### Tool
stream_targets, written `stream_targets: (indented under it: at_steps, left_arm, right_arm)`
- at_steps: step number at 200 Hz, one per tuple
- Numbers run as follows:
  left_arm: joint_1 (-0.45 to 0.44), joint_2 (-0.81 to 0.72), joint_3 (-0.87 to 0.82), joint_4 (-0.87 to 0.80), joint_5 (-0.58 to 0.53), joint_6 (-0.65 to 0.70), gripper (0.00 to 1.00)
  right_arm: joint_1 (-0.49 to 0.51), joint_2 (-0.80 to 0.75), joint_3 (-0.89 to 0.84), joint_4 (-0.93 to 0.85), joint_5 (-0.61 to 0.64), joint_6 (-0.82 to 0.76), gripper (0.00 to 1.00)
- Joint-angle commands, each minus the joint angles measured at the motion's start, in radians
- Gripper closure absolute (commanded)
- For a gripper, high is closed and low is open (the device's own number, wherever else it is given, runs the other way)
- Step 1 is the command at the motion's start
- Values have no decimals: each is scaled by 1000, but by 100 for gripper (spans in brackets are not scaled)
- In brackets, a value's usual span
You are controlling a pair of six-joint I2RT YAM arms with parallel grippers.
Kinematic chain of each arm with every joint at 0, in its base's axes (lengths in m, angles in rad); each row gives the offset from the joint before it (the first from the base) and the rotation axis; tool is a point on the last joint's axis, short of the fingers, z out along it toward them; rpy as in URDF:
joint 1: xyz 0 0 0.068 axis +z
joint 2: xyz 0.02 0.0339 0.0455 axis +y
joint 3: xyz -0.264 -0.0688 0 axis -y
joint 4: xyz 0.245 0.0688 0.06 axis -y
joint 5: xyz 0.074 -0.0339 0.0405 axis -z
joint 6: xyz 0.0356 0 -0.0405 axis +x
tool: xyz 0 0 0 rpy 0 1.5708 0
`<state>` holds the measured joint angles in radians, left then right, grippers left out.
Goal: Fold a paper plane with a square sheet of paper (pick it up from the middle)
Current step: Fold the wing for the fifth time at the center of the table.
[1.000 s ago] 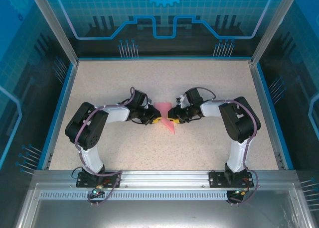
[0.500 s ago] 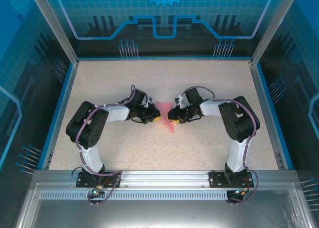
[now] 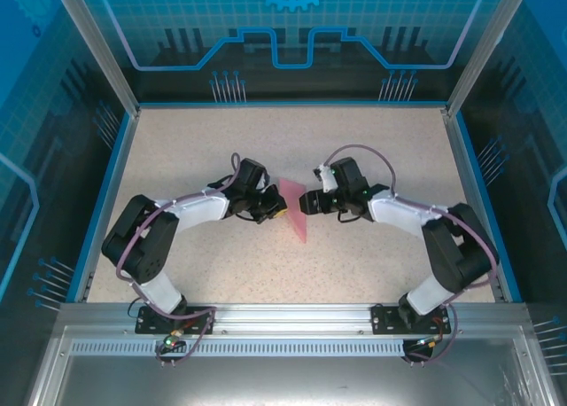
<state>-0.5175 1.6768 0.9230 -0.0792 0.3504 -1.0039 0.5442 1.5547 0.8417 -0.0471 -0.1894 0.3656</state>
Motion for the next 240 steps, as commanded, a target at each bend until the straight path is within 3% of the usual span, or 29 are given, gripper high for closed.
stream_targets:
  at_steps: [1, 88, 126, 165, 240]
  left_arm:
    - [-30, -14, 29, -80, -84, -75, 100]
    - [-45, 20, 81, -123, -64, -94, 100]
    - [-45, 20, 85, -138, -67, -98, 100]
    - [-45, 18, 85, -144, -68, -104, 100]
    - [-18, 9, 93, -149, -50, -114, 98]
  right_arm:
    - [112, -47, -82, 86, 265, -175, 36]
    - [331, 17, -265, 502, 459, -394, 41]
    - [326, 69, -253, 573, 521, -400, 48]
    - [306, 91, -265, 611, 487, -402, 56]
    - [306, 119, -257, 578, 474, -460, 82]
